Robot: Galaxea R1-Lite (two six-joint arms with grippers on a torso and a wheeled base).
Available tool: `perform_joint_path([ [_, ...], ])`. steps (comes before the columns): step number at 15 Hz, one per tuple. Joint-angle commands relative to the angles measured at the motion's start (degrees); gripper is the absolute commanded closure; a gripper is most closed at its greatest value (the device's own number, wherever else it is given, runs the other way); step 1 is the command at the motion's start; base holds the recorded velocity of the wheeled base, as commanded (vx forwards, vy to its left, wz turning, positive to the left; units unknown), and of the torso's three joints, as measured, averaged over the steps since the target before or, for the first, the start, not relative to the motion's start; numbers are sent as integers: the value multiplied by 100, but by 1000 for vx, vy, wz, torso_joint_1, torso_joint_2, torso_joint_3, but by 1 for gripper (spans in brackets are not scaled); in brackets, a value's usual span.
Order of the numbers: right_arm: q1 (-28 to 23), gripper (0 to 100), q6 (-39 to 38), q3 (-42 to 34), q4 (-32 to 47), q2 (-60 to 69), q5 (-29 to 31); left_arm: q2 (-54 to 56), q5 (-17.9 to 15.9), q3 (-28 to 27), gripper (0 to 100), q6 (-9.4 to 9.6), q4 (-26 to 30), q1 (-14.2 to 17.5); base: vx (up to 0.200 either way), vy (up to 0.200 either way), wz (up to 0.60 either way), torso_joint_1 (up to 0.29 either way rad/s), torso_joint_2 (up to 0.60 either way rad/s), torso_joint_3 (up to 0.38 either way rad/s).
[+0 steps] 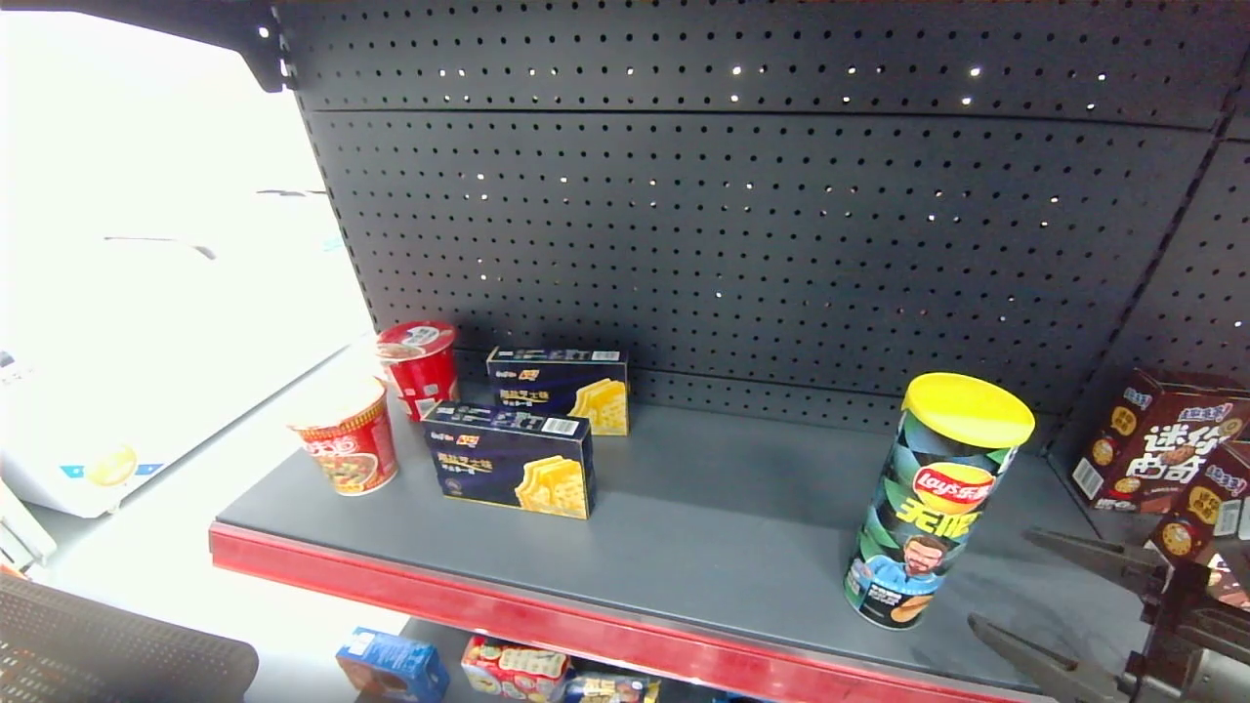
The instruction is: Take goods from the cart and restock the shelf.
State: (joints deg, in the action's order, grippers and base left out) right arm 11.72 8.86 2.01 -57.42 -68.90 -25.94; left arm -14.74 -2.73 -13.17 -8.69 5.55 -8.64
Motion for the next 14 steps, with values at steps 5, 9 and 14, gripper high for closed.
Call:
perform_joint_path([
  [5,-794,0,-25,-17,1461,2021,63,85,-8,-81,100,17,-19,38,0,0,0,0,0,0],
  [9,-1453,0,-69,-78,2903,3691,72,85,-8,-230,100,17,-19,38,0,0,0,0,0,0],
  [14,-2569,0,-218,106,5461,6336,54,15,-52,-626,100,34,-10,12,0,0,0,0,0,0],
])
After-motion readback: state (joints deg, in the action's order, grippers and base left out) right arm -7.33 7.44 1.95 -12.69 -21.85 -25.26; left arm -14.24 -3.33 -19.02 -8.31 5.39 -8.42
